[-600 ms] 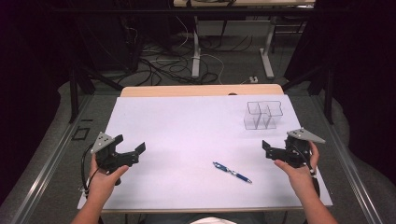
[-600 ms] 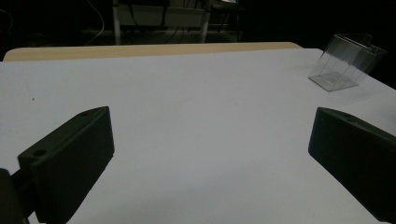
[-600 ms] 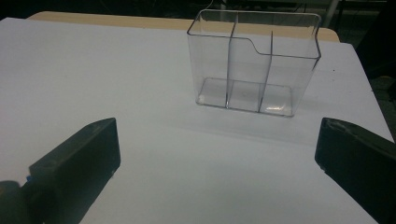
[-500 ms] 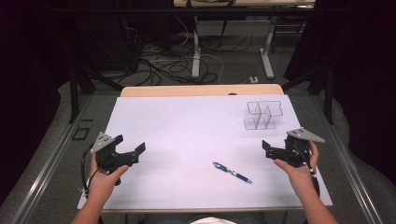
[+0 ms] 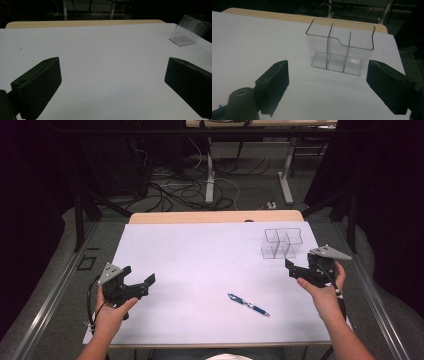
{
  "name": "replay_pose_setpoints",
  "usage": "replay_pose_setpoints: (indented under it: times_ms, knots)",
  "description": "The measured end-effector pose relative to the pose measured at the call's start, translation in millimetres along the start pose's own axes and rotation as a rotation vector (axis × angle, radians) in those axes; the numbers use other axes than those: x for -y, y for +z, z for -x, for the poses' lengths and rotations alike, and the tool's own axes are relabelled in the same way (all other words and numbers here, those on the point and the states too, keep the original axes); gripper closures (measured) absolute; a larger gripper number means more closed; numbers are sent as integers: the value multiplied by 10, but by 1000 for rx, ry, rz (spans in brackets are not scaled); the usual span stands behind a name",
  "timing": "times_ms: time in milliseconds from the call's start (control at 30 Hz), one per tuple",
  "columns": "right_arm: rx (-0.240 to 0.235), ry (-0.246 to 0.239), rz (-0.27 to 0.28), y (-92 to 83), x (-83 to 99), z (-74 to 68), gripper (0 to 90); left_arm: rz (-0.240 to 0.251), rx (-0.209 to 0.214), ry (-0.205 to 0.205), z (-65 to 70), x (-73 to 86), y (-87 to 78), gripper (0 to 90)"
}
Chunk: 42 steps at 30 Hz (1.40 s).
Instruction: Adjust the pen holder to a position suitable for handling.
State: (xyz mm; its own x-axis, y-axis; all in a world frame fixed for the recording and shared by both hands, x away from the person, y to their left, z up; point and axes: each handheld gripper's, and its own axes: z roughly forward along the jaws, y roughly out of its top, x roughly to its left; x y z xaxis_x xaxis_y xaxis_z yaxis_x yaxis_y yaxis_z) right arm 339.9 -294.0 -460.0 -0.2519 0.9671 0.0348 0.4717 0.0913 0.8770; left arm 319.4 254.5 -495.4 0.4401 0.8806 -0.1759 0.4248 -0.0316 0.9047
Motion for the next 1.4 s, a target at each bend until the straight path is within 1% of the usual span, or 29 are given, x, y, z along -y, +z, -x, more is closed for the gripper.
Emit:
replay_pose_setpoints:
  times_ms: [67,100,133,167,200,267,300,333,367,400,433,467,500,567,633,733,767,833,867,900,933,1033,1067,1100,1133,1167,1267,1300,1400]
  knots:
    - [-14,-6,-5,12,-40,24,208,-2,-3,-1,0,4,0,7]
    - [-13,-10,-6,17,-60,35,220,-2,-4,-1,-1,6,-1,7]
    - [-13,-4,-5,27,-79,35,236,3,-7,-7,3,11,-2,9]
    - [-14,-14,-3,35,-101,49,249,3,-9,-6,1,14,-3,9]
    - [-13,-8,-4,39,-124,46,260,3,-9,-6,1,14,-3,9]
    - [-19,-12,-4,53,-175,53,282,-5,-9,-3,-5,18,-9,10]
    - [-15,-21,-6,58,-204,63,295,-5,-10,-4,-5,20,-10,10]
    - [-16,-20,-6,70,-232,71,308,-2,-11,-12,-4,24,-10,11]
    - [-16,-17,2,91,-258,80,328,-2,-11,-12,-4,24,-10,11]
    - [-16,-17,2,91,-258,80,328,-9,-13,-3,-11,24,-15,11]
    - [-16,-17,-12,110,-320,104,357,-6,-15,-3,-13,25,-16,11]
    - [-14,-21,-10,128,-349,115,381,-7,-15,-5,-14,26,-18,11]
    - [-17,-22,-16,139,-379,127,399,-1,-16,-16,-9,28,-15,11]
    - [-21,-9,-18,166,-431,140,443,-3,-17,-17,-12,34,-14,12]
    - [-19,-10,-16,189,-485,162,480,-4,-18,-17,-14,39,-10,12]
    - [-17,-13,-21,223,-539,176,502,-9,-18,-14,-18,42,-11,12]
    - [-22,-12,-31,271,-591,201,515,-11,-19,-13,-20,43,-12,13]
    - [-23,-18,-35,298,-614,218,524,-10,-19,-15,-22,43,-13,13]
    - [-18,-26,-53,356,-657,242,525,-10,-20,-16,-23,44,-14,12]
    - [-18,-26,-53,356,-657,242,525,-11,-19,-16,-25,45,-14,12]
    - [0,-32,-59,422,-693,273,527,-12,-20,-17,-26,46,-14,13]
    - [5,-24,-71,469,-719,291,536,-17,-19,-17,-29,49,-11,13]
    - [12,-31,-88,528,-744,327,549,-18,-19,-16,-30,51,-9,13]
    - [16,-24,-97,557,-753,335,551,-20,-18,-16,-30,52,-8,13]
    - [21,-31,-106,584,-763,355,551,-21,-18,-16,-31,52,-7,13]
    - [33,-31,-112,613,-773,372,562,-22,-18,-17,-31,53,-6,13]
    - [27,-18,-130,699,-783,424,635,-23,-18,-17,-32,55,0,13]
    - [25,-14,-144,729,-785,442,652,-23,-18,-17,-32,55,0,13]
    - [40,-5,-164,808,-786,503,688,-23,-18,-15,-33,57,3,13]
